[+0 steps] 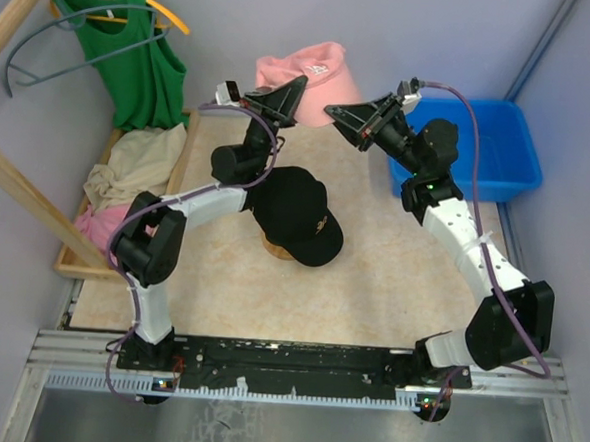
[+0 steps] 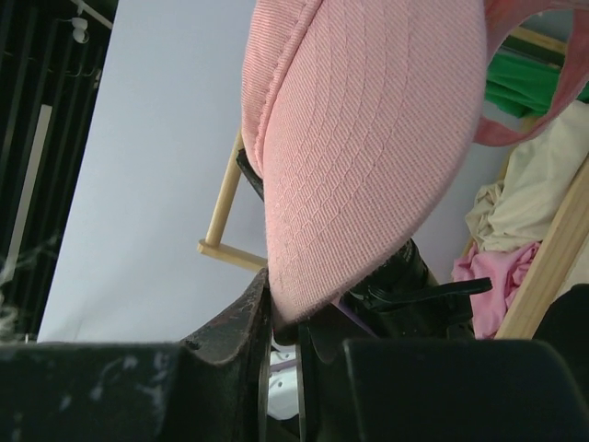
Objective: Stack the hats
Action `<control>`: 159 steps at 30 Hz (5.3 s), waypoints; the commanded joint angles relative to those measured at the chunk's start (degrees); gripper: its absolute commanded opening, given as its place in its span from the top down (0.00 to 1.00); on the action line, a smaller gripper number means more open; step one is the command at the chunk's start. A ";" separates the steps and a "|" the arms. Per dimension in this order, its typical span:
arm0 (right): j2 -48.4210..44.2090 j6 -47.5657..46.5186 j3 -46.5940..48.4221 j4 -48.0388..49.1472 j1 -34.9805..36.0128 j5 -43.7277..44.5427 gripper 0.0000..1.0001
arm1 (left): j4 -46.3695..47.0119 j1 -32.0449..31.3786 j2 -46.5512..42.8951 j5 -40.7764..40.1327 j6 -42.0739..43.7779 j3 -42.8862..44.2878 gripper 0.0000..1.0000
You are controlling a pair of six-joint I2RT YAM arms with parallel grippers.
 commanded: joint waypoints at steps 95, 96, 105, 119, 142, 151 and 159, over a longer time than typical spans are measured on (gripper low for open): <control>11.33 49.79 -3.17 66.32 -15.16 -10.19 1.00 | 6.63 16.94 0.71 27.29 -29.18 -0.29 0.40; 11.58 50.07 -3.63 67.28 -15.16 -11.01 1.00 | 7.06 17.19 0.44 27.19 -29.31 -1.12 0.40; 10.83 46.89 -6.37 63.32 -15.16 -16.90 1.00 | 8.23 17.38 0.37 29.09 -30.17 -0.94 0.39; 12.06 43.37 -3.17 56.48 -13.56 -19.08 1.00 | 9.97 17.35 0.05 32.95 -30.20 -1.69 0.38; 0.98 14.15 -6.02 16.88 -20.35 -33.80 1.00 | 2.38 21.64 -1.60 42.52 -31.46 7.02 1.00; -0.53 -3.58 2.88 -11.57 -19.73 -32.72 1.00 | -6.12 22.44 -3.25 46.89 -28.63 10.58 1.00; 1.29 15.93 3.50 11.21 -16.77 -29.47 1.00 | -12.62 26.37 -5.35 50.95 -21.42 8.14 0.65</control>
